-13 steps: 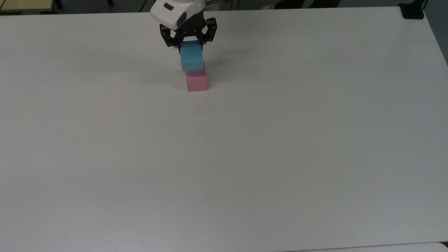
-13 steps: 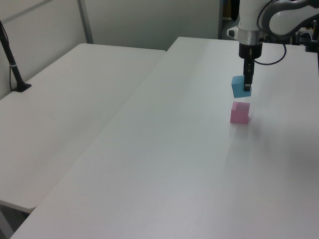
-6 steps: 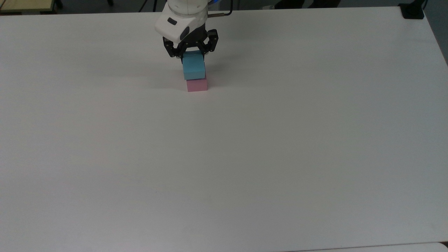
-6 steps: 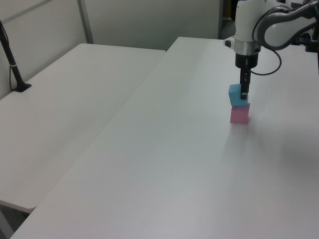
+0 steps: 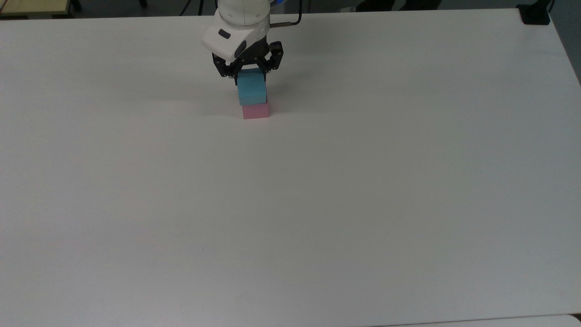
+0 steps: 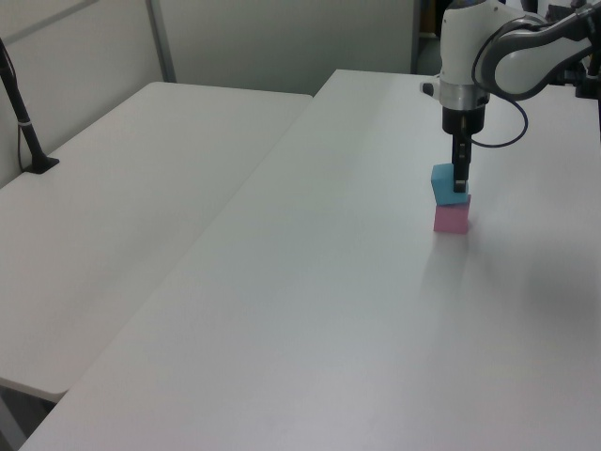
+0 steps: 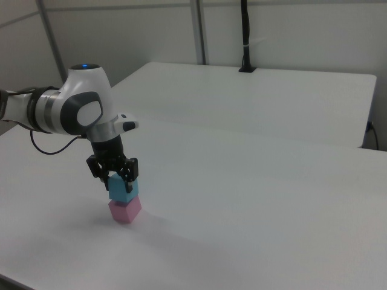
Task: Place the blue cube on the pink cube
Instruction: 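Open the gripper and raise it off the stacked cubes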
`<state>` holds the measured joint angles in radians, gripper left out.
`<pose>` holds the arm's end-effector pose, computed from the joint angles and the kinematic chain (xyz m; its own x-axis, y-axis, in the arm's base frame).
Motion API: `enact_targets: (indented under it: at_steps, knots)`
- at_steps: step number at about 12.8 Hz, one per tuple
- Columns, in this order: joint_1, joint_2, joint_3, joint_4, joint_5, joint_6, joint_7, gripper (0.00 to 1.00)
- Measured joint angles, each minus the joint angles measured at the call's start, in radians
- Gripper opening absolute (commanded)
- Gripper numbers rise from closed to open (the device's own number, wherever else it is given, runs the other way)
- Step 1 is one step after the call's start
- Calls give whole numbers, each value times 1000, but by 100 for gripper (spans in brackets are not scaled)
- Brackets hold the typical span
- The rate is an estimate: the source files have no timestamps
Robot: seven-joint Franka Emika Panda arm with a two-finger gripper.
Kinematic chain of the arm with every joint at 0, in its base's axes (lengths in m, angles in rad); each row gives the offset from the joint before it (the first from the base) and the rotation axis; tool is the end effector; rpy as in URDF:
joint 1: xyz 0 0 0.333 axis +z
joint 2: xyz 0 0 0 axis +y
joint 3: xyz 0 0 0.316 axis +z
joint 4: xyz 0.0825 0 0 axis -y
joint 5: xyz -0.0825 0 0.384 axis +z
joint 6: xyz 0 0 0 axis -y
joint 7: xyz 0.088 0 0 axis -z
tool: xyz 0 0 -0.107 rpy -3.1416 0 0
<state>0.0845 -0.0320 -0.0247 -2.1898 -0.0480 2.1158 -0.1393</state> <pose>0.5204 0.0289 0.3969 0.9739 0.2220 -0.0475 0.2236 -0.9741 0.0329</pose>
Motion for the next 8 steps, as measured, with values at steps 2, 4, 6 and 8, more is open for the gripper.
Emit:
enact_targets:
  at_steps: [2,4,6,8]
  knots:
    - [0,0,0,-2,0,0,0,100]
    - [-1,0,0,-2,0,0,0,100]
    - [-3,-4,-2,6,0,-2,0,100]
    - [-20,-18,-5,88,0,-86,38,100]
